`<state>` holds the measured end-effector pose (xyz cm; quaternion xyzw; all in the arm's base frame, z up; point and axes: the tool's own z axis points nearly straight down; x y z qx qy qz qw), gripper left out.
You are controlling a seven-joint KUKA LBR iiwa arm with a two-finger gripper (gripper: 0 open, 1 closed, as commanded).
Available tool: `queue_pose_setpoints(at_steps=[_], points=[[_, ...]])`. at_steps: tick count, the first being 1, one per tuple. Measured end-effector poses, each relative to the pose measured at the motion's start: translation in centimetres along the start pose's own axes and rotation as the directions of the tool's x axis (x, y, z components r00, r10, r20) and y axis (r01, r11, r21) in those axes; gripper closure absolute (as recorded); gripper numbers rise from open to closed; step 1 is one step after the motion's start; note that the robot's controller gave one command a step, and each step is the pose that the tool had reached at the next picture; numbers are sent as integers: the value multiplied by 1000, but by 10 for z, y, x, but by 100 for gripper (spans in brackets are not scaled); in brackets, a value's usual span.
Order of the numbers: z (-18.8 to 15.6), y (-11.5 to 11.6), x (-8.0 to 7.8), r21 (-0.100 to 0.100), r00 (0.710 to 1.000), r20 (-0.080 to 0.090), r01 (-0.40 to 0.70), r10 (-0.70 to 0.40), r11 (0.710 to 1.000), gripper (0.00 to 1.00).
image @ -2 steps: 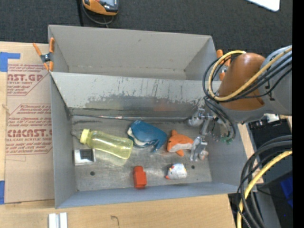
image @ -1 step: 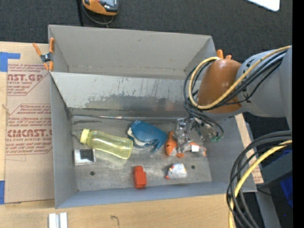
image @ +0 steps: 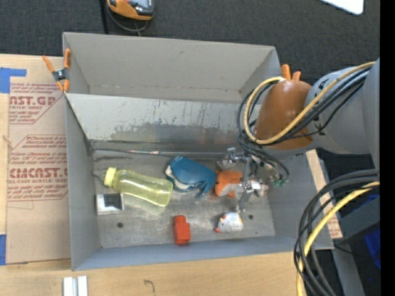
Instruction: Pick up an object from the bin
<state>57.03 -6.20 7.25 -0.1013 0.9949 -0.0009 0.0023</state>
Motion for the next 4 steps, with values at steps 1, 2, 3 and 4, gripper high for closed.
queue_pose_setpoints(at_steps=[1,2,3,4], points=[[-2,1,-3,1,1000,12,0,0,1000,100],[-2,1,-3,2,1000,12,1,-1,1000,100],[-38,3,3,-5,1000,-10,-15,15,1000,100],[-74,11,-2,0,1000,4,-13,13,1000,100]])
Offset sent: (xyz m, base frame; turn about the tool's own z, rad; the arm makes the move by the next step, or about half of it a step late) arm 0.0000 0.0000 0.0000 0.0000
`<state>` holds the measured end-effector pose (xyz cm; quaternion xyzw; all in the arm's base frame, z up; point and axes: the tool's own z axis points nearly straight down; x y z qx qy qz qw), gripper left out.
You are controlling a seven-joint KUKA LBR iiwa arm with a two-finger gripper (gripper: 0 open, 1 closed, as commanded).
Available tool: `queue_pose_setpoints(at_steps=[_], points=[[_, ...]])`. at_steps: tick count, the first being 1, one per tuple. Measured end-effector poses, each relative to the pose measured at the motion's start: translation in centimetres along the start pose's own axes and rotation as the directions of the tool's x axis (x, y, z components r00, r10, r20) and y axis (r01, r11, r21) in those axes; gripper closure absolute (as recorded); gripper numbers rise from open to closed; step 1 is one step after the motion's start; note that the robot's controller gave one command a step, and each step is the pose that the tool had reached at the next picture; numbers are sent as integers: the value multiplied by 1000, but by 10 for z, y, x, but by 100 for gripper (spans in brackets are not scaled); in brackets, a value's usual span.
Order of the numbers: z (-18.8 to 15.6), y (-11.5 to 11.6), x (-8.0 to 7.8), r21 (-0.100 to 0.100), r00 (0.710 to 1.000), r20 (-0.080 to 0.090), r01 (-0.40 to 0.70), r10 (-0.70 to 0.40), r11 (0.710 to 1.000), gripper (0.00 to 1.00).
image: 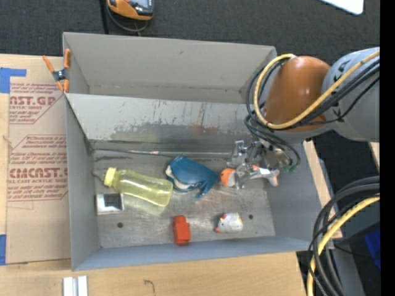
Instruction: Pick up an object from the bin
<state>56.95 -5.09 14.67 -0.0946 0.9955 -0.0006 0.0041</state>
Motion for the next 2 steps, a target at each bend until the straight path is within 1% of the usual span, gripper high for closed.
queue_pose_setpoints(at_steps=[1,2], points=[[-45,-2,6,-4,1000,-13,-13,13,1000,100],[-90,-17,-12,-1,1000,-5,-16,16,1000,100]])
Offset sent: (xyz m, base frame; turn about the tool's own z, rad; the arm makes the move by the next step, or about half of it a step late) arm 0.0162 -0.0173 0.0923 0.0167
